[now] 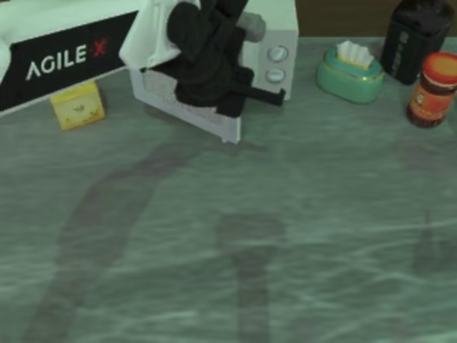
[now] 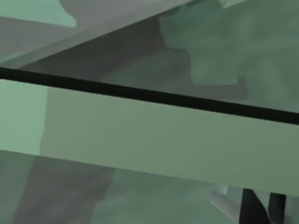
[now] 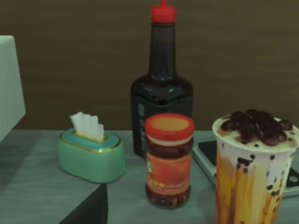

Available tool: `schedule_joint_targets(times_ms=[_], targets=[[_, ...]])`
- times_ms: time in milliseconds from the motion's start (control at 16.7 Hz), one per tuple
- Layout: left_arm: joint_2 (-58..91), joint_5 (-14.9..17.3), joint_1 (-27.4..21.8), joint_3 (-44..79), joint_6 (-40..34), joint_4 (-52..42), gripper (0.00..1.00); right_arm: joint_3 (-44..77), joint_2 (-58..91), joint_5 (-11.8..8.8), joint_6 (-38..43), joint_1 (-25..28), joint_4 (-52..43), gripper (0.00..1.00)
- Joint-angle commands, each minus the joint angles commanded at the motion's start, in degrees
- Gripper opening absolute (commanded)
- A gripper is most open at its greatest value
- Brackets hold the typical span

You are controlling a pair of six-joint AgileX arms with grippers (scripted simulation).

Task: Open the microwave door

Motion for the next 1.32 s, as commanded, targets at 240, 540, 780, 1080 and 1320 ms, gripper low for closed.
schedule_joint_targets(times_ms=[240, 540, 780, 1080, 1320], targets=[[0.0, 0.0, 0.0, 0.0, 0.0, 0.0, 0.0, 0.0, 0.0, 0.0, 0.0, 0.0, 0.0, 1.0], [0.0, 0.0, 0.0, 0.0, 0.0, 0.0, 0.0, 0.0, 0.0, 0.0, 0.0, 0.0, 0.0, 1.0], [0.0, 0.0, 0.0, 0.0, 0.0, 0.0, 0.0, 0.0, 0.0, 0.0, 0.0, 0.0, 0.0, 1.0], [-1.9, 2.0, 0.6, -3.0, 3.0, 1.0, 0.0, 0.0, 0.0, 0.0, 0.0, 0.0, 0.0, 1.0], [-4.7, 4.3, 2.0, -6.7, 7.5, 2.3, 0.0, 0.0, 0.0, 0.0, 0.0, 0.0, 0.0, 1.0]])
